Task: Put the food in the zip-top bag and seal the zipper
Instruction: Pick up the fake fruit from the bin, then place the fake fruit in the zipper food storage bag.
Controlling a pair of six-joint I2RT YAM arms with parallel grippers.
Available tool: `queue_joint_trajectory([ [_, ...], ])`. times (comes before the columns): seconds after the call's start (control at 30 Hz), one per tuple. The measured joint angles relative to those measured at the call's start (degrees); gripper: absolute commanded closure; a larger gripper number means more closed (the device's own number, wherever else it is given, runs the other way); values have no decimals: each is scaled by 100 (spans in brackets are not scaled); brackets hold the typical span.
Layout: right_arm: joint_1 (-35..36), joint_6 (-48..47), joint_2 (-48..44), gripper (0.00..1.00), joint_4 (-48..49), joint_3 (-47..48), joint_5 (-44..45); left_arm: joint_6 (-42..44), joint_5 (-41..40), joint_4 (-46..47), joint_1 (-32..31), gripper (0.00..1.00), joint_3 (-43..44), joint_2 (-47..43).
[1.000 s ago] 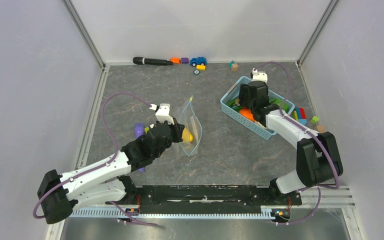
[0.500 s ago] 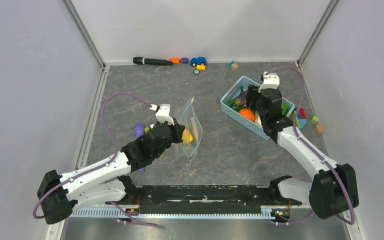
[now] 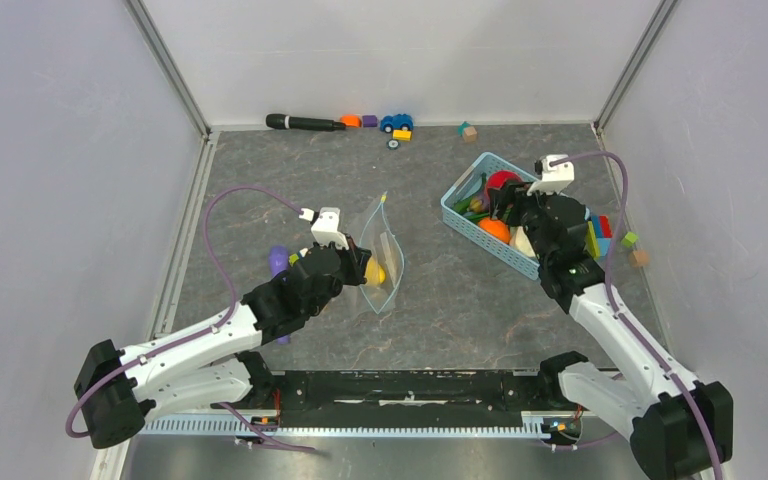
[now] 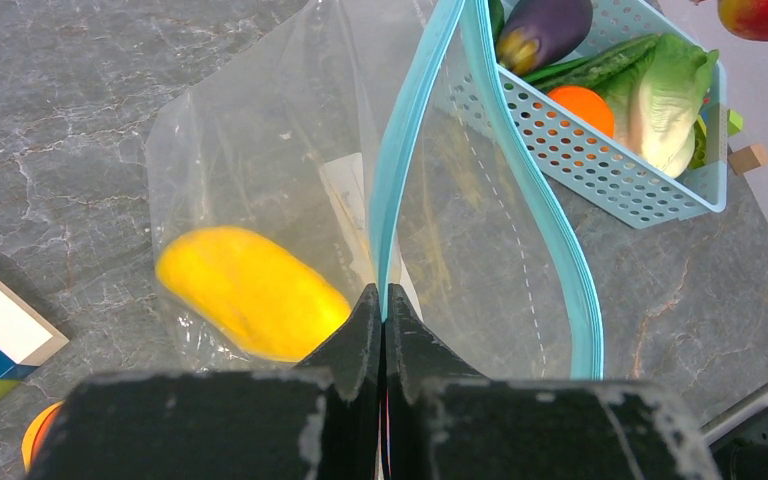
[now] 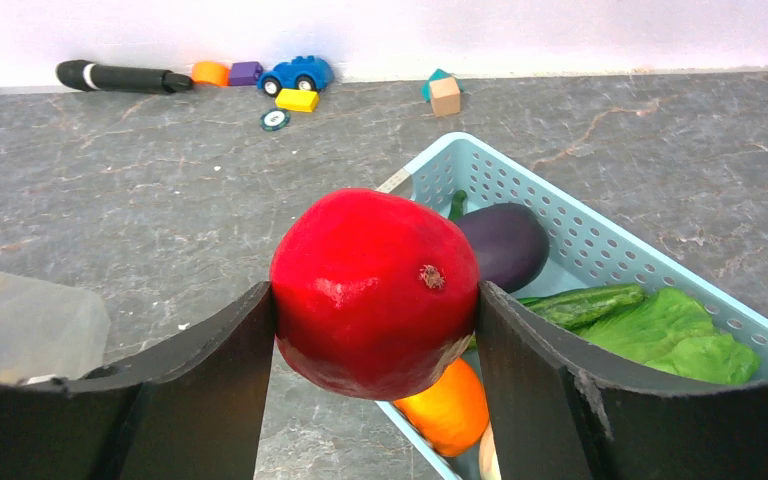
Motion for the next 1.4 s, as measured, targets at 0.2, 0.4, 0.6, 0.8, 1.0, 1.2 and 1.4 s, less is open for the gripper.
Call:
queue_joint_trajectory([
  [0.2,0,24,-297,78,44,-90,-522,0,4,7,0,98,0,0],
  [0.4,2,85,-310,79,90,-92,-1438,0,17,42,0,98,0,7],
  [0.6,37,155,-243,78,352,-92,-2750,0,24,44,0,98,0,22],
  [0.8,452,332,-24,79,800,-87,-3609,0,72,46,0,98,0,28],
  [1.0,1635,-76,258,79,542,181,-3609,0,131,59,0,98,0,26],
  [1.2,2210,-278,496,79,479,463,-3707,0,160,101,0,98,0,20],
  [1.4,2555,-507,699,78,223,531,-3449,0,186,125,0,98,-9,-33],
])
